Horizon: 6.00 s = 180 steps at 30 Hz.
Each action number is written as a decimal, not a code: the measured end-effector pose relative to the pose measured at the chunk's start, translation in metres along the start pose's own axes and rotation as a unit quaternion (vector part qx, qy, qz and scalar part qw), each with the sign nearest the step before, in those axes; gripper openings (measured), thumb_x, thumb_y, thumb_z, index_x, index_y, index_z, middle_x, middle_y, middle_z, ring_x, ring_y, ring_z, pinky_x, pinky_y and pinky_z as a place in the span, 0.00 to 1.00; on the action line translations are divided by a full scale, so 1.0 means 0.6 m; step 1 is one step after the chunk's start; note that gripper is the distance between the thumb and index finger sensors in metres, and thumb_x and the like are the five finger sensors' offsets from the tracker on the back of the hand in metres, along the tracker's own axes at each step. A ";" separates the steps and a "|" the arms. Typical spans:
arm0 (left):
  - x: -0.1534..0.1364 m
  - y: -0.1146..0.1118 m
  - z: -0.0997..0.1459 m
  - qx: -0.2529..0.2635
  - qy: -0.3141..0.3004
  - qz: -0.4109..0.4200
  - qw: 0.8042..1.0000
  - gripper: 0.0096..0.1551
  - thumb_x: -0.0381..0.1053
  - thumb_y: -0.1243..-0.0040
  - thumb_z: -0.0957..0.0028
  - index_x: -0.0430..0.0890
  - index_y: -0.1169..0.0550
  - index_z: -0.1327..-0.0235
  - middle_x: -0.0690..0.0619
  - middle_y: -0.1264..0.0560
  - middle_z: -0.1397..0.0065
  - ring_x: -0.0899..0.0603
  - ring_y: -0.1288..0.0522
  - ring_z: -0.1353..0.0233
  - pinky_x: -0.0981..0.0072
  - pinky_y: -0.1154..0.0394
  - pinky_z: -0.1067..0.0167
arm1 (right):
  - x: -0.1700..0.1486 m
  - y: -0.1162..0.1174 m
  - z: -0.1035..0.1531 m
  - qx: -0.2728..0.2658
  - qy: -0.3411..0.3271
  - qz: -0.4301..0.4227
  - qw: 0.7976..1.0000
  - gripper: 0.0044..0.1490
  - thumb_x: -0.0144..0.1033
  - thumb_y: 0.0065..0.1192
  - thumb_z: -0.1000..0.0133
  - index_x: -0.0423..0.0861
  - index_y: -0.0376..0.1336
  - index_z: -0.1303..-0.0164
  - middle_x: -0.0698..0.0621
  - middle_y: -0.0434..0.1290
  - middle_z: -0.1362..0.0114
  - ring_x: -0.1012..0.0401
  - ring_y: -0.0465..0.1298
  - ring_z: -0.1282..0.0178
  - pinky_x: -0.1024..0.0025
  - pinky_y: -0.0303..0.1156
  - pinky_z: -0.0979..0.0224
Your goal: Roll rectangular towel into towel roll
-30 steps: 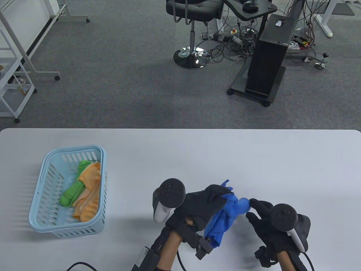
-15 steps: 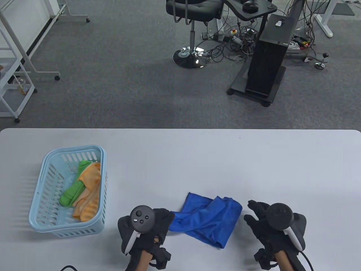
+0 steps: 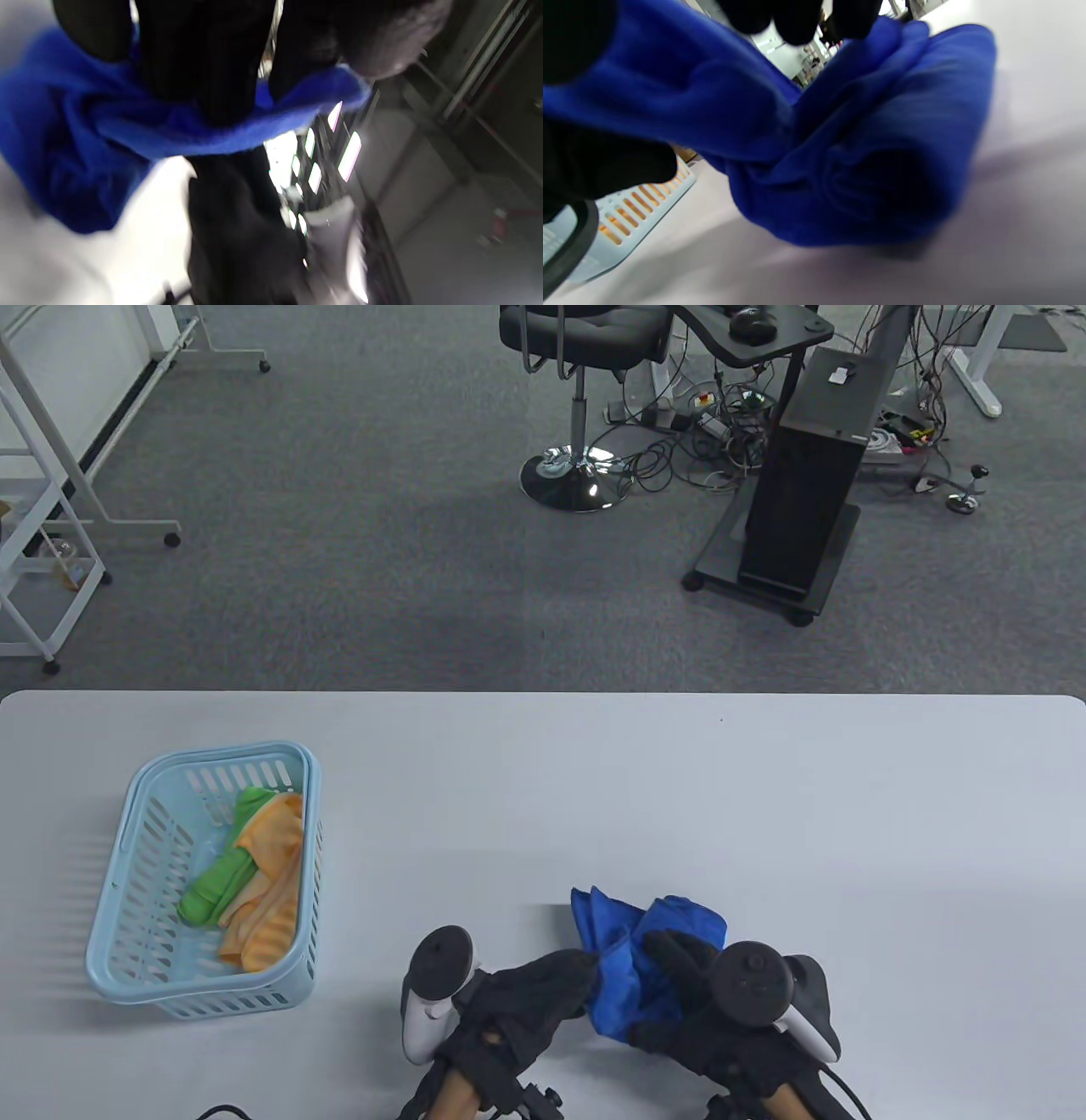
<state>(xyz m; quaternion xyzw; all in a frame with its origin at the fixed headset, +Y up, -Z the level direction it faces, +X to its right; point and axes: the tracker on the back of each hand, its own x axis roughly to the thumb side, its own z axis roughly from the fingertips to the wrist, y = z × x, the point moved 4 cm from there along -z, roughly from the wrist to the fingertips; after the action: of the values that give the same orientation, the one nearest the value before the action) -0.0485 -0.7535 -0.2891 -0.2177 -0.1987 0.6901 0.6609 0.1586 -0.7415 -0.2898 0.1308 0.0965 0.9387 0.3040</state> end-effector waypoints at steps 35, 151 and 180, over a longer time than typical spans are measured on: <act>-0.021 -0.026 -0.017 0.070 0.119 -0.483 0.865 0.32 0.59 0.32 0.58 0.57 0.19 0.37 0.44 0.18 0.37 0.35 0.19 0.38 0.34 0.30 0.39 | -0.036 -0.037 0.004 -0.022 0.026 -0.154 0.987 0.29 0.48 0.62 0.59 0.54 0.74 0.48 0.50 0.73 0.35 0.51 0.73 0.30 0.35 0.56 0.26; 0.153 0.175 0.163 0.387 0.053 -0.603 0.695 0.23 0.55 0.36 0.57 0.56 0.13 0.49 0.46 0.19 0.36 0.30 0.34 0.24 0.29 0.44 0.31 | -0.245 -0.100 0.040 0.026 0.354 0.261 0.898 0.40 0.54 0.66 0.62 0.52 0.67 0.38 0.45 0.58 0.23 0.45 0.59 0.21 0.32 0.46 0.23; 0.160 0.163 0.168 0.392 0.036 -0.597 0.699 0.23 0.55 0.37 0.57 0.55 0.13 0.50 0.46 0.19 0.36 0.31 0.33 0.25 0.30 0.42 0.31 | -0.225 -0.197 0.089 -0.229 0.268 -0.066 0.934 0.28 0.42 0.64 0.59 0.50 0.72 0.48 0.46 0.69 0.32 0.50 0.75 0.34 0.37 0.59 0.27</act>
<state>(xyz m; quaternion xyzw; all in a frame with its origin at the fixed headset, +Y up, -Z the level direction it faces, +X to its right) -0.1889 -0.6609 -0.2645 0.2006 0.0249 0.1576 0.9666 0.3449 -0.7220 -0.2952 -0.2051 -0.0352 0.9135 0.3495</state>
